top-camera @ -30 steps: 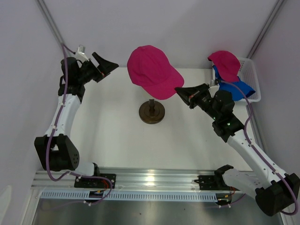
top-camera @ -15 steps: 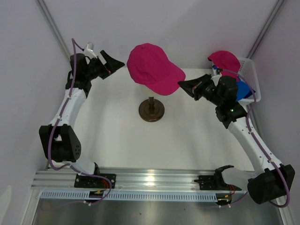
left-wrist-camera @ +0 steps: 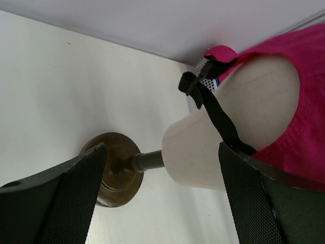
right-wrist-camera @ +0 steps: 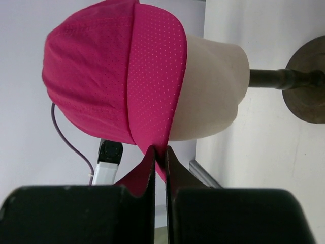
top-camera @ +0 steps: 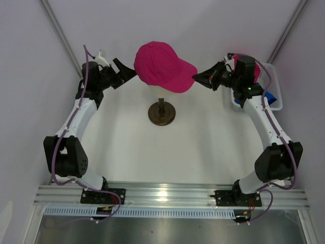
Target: Stack the hats
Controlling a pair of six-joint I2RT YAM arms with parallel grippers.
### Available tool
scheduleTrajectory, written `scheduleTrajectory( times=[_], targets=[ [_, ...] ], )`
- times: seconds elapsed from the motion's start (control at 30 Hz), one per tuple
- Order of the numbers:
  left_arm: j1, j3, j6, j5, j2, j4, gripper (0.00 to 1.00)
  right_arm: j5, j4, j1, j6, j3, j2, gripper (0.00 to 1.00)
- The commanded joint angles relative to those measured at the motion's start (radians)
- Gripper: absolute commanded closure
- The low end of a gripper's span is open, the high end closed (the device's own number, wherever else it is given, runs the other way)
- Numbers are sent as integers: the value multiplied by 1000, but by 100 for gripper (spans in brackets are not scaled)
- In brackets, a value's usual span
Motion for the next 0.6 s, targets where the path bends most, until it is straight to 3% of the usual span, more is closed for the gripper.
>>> scheduleTrajectory(
  times=[0.0,0.2,0.47,0.57],
  targets=[
    [-13,35,18,-19,-15,47,7,-70,-117,4,-84,46,86,95],
    [-15,69,23,-60,-4,-2,7,-85,-122,-13,-107,58,112,94],
    [-12,43,23,-318,-85,-44,5,-151,-154,-50,-143,145,170,93],
    [-6,100,10,-284,-52,-44,5,-170,-169,-50,-151,181,203,93]
  ],
)
